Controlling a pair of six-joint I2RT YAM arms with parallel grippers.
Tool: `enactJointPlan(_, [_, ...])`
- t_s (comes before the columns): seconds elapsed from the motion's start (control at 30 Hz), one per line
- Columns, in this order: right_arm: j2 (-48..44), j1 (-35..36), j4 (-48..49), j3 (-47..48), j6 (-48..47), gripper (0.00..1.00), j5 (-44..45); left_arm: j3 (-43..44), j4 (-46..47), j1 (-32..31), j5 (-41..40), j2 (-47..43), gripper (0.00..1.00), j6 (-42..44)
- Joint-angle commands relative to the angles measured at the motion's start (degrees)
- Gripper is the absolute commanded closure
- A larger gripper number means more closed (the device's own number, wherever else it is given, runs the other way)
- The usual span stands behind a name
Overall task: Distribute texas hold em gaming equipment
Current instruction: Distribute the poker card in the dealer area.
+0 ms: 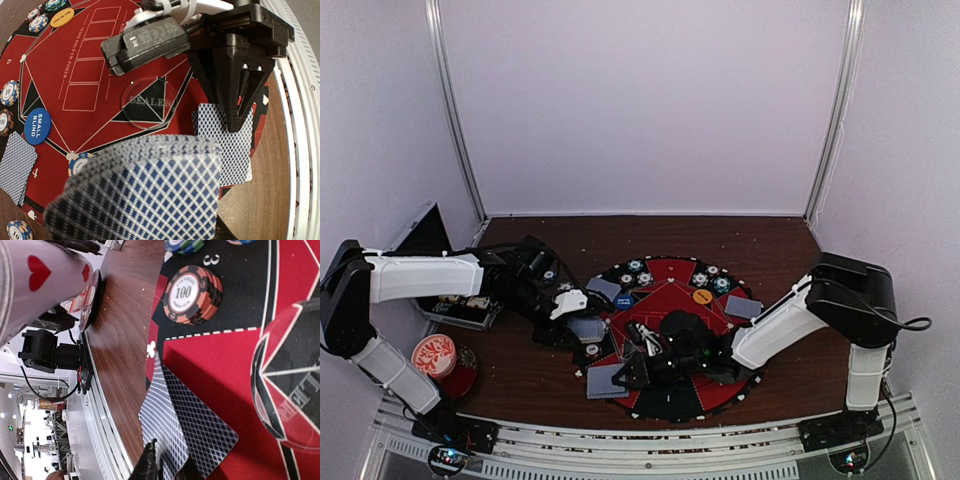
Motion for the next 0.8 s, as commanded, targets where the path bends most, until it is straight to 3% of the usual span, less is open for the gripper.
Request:
enactJointPlan(0.0, [-3.40, 0.68, -3.24, 0.51, -1.44, 0.82, 2.93, 0.00, 1.06, -0.34, 0.91, -0.64, 0.61, 0.61])
enactJointPlan(0.53, [-12.45, 0.74, -20.61, 1.97, -7.51, 0.57, 15.08, -0.05, 1.05, -0.30, 0.92, -0.59, 0.61, 0.49])
enactJointPlan(0.77, [-20.91, 0.73, -26.55, 0.26, -9.94, 0.37, 24.69, 0.01, 1.06, -0.30, 0.73, -0.53, 0.61, 0.52])
